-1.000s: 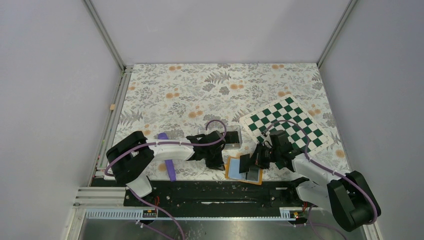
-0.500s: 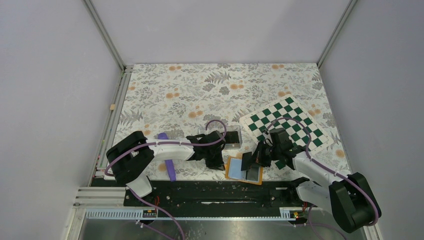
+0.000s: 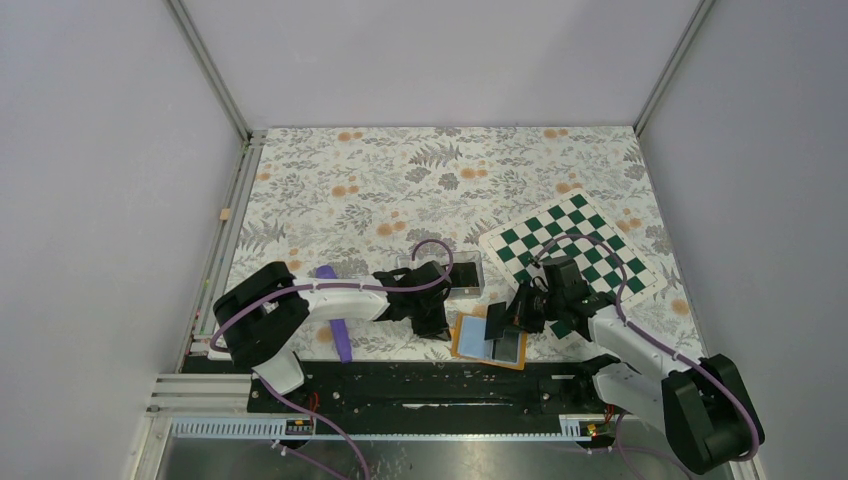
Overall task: Put the credit cards into the card holder
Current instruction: Insert the credit card into the card slot.
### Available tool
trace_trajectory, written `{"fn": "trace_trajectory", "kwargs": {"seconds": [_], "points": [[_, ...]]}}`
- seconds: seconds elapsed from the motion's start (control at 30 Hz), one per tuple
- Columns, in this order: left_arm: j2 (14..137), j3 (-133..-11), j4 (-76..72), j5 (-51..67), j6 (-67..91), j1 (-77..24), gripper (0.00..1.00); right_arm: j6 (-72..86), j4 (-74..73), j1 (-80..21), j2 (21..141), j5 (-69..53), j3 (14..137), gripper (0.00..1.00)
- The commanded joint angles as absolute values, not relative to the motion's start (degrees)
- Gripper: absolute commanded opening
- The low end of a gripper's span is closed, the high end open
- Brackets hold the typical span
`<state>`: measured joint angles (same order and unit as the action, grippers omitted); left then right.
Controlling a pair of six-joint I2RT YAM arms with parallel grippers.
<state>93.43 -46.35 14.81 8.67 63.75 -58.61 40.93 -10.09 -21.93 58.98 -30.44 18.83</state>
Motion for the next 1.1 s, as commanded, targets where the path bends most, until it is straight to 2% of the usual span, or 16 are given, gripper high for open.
{"fn": "trace_trajectory", "kwargs": {"seconds": [0.0,0.6,1.07], "points": [[95.2,-45.9,15.9,7.1,63.9,-58.6,0.0,40.2,-11.0,-21.4,56.8,-29.3,20.9,0.0],[95.3,-45.8,15.9,7.3,63.9,-58.5,0.0,38.6,-12.2,-21.3,57.0,-27.3,20.5,0.0],[95.8,-45.9,15.6,7.5,63.8,-58.6,0.0,43.0,-3.0,-21.3,62.4,-34.7,16.4,0.0]]}}
